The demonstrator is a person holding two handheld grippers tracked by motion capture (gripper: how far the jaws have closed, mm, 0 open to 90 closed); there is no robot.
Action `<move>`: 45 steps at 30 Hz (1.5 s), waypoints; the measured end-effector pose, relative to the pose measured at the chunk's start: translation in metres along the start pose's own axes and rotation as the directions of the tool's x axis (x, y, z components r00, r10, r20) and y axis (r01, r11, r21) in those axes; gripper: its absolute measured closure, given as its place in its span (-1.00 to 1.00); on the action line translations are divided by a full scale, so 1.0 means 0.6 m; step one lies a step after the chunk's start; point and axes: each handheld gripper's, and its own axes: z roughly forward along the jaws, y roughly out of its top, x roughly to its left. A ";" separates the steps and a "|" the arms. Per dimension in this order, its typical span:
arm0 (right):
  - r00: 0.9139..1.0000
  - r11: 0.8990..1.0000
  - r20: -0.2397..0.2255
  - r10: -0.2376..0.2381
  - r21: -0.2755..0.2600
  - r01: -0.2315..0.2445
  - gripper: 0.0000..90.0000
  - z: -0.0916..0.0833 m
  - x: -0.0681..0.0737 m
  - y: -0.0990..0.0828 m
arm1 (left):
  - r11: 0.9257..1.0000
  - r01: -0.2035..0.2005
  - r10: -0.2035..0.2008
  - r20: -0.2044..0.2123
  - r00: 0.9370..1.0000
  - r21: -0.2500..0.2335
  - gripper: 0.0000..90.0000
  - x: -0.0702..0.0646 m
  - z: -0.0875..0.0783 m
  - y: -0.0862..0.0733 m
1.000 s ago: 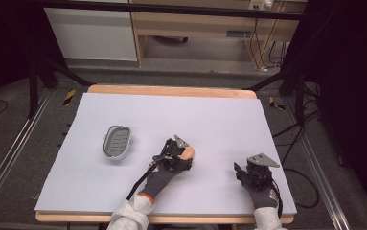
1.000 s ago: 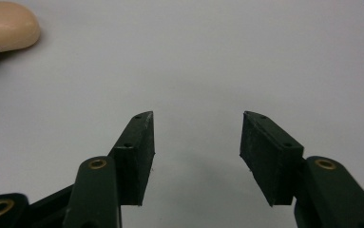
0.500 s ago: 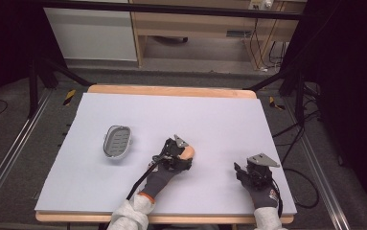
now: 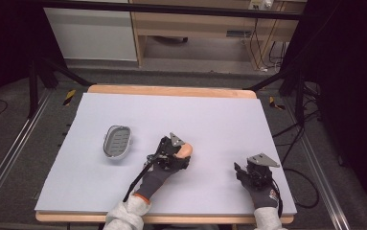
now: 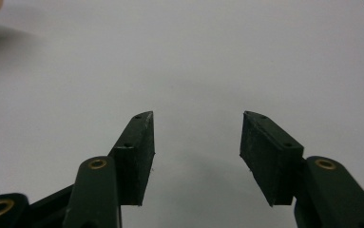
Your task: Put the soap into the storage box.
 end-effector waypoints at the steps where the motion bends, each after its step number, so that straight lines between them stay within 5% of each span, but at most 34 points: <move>1: 1.000 1.000 0.000 0.002 0.001 -0.002 0.01 0.000 0.000 0.000 | 1.000 -0.001 0.001 0.001 1.000 -0.007 -0.30 0.003 -0.007 0.000; 45: 1.000 1.000 0.013 -0.008 0.006 0.008 0.01 0.001 0.003 0.000 | 0.992 0.040 -0.049 -0.065 0.997 -0.120 -0.30 0.078 -0.143 -0.023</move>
